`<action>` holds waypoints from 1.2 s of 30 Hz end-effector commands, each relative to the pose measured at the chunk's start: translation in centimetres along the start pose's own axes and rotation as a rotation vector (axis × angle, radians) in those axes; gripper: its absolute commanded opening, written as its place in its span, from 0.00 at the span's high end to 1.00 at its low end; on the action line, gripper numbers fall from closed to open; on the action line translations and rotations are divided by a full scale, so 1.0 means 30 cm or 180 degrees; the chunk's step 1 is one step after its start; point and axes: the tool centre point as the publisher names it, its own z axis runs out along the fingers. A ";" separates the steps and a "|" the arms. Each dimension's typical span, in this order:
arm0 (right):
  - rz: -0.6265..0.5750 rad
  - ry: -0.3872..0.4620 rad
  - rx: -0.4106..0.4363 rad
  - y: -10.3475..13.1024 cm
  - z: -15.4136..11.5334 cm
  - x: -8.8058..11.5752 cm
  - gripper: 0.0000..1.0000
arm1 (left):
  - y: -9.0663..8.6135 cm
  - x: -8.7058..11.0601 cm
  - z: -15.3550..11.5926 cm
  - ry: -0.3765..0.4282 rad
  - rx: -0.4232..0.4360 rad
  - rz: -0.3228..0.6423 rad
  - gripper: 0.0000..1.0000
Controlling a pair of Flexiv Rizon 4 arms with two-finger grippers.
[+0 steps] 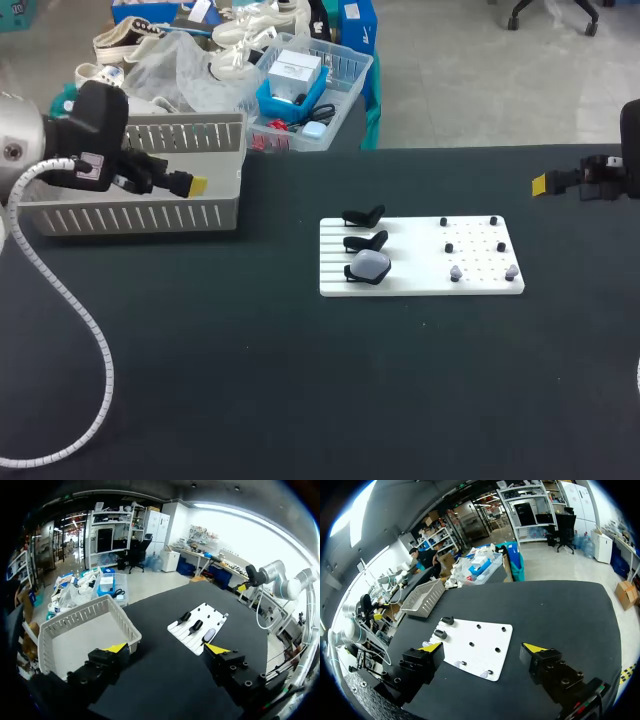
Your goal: Pick up each earbud case from the left stands, insert the matching earbuds, close the lid, and place the case in the box.
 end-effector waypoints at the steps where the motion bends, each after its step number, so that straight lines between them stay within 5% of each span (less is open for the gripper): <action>1: -0.0003 0.0000 -0.0014 -0.003 0.001 0.000 0.00 | -0.004 -0.010 0.027 -0.0112 0.0488 0.0331 0.00; 18: -0.0003 0.0000 -0.0014 -0.003 0.001 0.000 0.00 | -0.086 -0.048 0.178 -0.0020 0.1146 0.1464 0.00; 36: -0.0003 0.0000 -0.0014 -0.003 0.001 0.000 0.00 | -0.180 0.006 0.369 0.0091 0.1509 0.1715 0.00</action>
